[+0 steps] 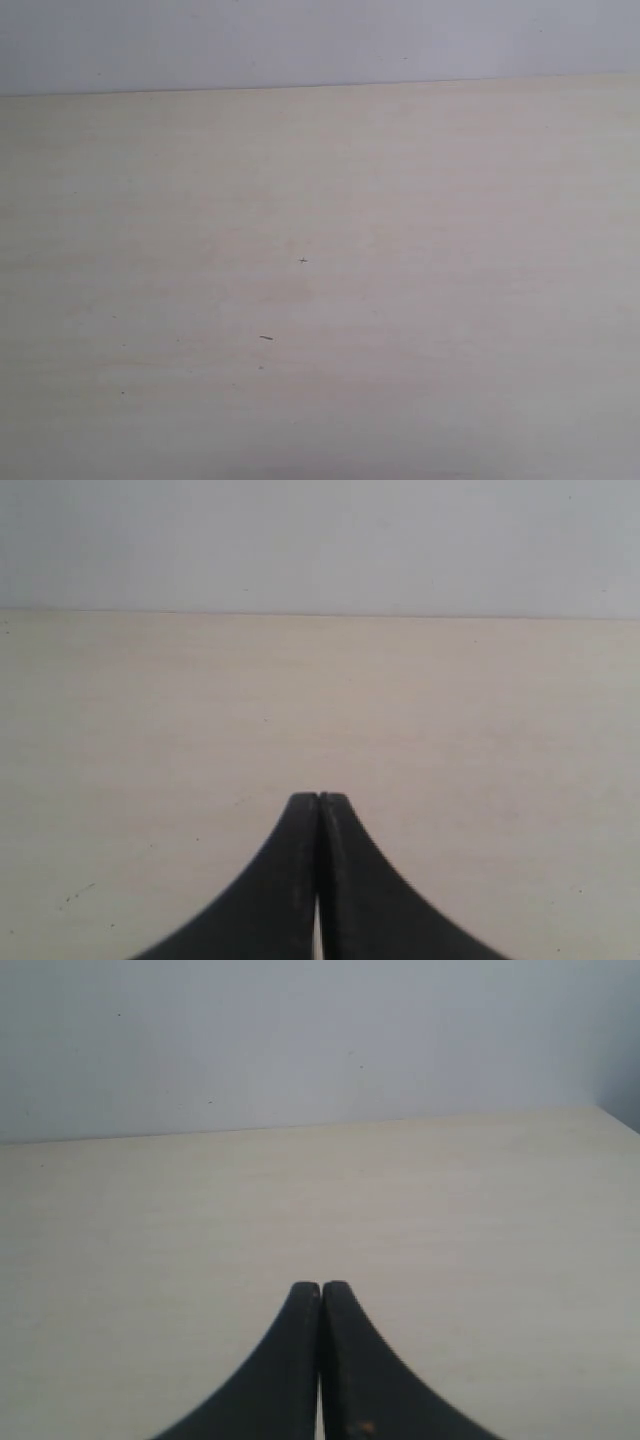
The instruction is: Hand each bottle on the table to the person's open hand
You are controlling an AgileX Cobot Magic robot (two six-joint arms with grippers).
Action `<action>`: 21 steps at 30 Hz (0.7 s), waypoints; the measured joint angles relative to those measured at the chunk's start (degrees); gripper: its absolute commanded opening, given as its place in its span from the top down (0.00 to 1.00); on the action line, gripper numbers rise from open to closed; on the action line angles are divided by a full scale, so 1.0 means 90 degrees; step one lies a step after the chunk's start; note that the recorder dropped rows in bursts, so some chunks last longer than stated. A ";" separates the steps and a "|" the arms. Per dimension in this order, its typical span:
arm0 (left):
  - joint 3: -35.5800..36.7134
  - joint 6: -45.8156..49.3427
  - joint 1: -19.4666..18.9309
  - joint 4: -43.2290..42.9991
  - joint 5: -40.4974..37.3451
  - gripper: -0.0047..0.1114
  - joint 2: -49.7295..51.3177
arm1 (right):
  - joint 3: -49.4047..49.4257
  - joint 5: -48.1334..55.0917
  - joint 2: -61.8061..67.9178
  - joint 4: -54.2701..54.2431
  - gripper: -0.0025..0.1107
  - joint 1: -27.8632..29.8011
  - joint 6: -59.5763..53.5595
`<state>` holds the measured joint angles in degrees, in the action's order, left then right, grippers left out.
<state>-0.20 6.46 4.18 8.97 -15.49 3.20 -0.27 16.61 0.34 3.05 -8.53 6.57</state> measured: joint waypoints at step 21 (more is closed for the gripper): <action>0.0000 -0.0052 0.0000 0.0000 -0.0564 0.96 -0.0316 | 0.0000 0.0003 0.0000 0.0000 0.98 0.0000 0.0000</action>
<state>-0.20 5.99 4.18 8.97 -20.57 0.36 -0.27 16.63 0.34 3.05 -8.53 6.57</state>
